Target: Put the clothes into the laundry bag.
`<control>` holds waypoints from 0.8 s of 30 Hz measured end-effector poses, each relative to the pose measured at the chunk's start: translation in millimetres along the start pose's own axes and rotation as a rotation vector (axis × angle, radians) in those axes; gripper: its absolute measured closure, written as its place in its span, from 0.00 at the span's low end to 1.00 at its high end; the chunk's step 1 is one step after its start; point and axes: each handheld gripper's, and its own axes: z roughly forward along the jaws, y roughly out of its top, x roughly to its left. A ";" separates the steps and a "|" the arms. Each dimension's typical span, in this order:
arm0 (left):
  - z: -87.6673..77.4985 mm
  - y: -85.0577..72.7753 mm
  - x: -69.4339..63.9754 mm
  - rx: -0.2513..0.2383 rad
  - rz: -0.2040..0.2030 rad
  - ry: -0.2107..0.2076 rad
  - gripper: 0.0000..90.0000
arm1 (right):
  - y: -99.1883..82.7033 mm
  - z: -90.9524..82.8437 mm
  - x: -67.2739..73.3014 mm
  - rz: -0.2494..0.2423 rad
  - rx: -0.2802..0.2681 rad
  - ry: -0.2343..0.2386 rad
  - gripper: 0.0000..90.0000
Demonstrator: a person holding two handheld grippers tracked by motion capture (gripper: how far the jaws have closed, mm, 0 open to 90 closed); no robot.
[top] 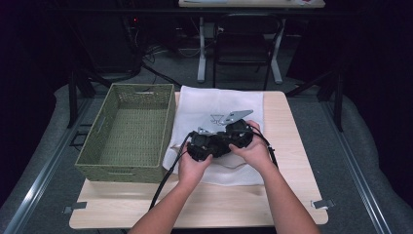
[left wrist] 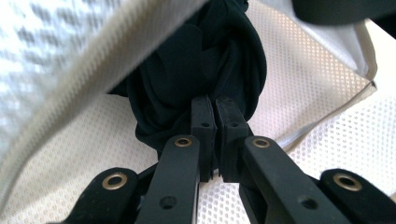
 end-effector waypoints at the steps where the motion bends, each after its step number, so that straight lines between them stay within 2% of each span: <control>1: 0.8 1.1 -0.7 -0.009 -0.010 0.002 0.97 | 0.0 0.1 0.1 0.000 0.000 0.000 0.97; 5: 0.7 4.9 0.9 -0.003 -0.006 0.000 0.97 | 0.1 0.5 0.5 -0.004 0.001 0.001 0.97; 8: 2.2 6.0 2.2 -0.017 -0.021 0.006 0.97 | 0.0 0.7 0.7 -0.005 0.003 0.002 0.97; 13: 3.9 8.9 6.3 -0.011 -0.041 0.007 0.97 | 0.2 1.2 1.7 -0.004 0.007 0.004 0.97; 24: 13.9 12.6 11.9 -0.005 -0.059 0.041 0.97 | 0.6 1.9 2.7 -0.013 0.008 0.008 0.97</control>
